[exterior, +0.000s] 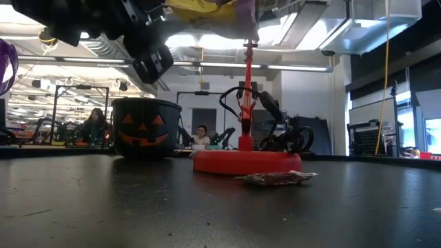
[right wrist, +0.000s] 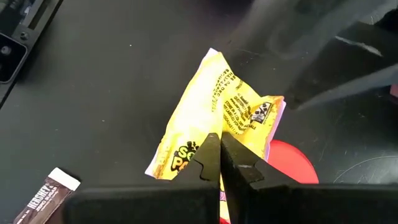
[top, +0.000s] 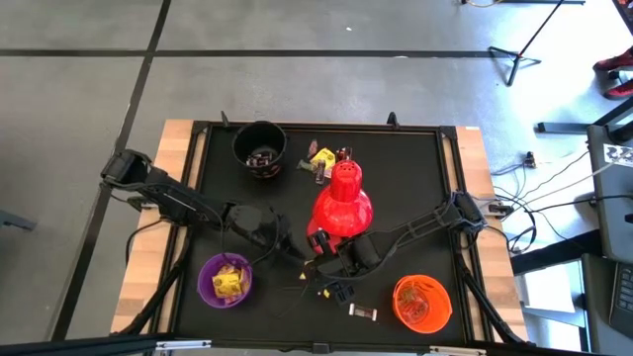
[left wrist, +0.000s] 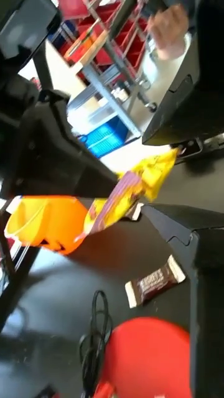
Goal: Organize candy in baskets
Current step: Put the yellow candy into the violet bucket
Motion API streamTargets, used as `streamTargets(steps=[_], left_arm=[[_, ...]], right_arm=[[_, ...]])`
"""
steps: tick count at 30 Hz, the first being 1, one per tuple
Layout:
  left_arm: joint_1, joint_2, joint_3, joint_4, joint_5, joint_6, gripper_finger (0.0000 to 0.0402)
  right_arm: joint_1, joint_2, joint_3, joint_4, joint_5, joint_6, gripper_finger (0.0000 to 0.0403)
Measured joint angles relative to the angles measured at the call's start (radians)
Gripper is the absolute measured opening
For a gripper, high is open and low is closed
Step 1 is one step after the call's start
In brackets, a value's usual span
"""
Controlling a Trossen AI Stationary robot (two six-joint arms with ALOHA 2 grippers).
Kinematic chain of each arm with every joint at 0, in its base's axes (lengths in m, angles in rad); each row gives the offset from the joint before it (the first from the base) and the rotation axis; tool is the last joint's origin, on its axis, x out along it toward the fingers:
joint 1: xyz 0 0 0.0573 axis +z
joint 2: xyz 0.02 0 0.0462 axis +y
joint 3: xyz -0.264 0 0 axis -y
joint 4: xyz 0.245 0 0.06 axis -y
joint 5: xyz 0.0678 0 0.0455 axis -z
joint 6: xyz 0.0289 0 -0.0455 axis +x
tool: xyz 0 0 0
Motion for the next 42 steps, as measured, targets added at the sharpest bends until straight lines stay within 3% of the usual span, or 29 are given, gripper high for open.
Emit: streamTargets(steps=[11,31,35,42], left_arm=[[-0.001,0.02,0.0,0.0,-0.04,-0.022,0.0155],[-0.045,0.02,0.0,0.008,-0.1,-0.017,0.0152],[-0.045,0.021,0.0,0.007,-0.111,0.011,0.0117],[-0.044,0.021,0.0,-0.009,-0.124,0.035,0.001]], right_arm=[[-0.002,0.0,0.0,0.061,0.012,-0.077,0.0],[-0.028,0.0,-0.001,0.102,0.014,-0.079,0.0],[-0.027,0.0,-0.001,0.084,0.012,-0.079,0.0],[-0.027,0.0,-0.001,0.048,-0.004,-0.079,0.0008]])
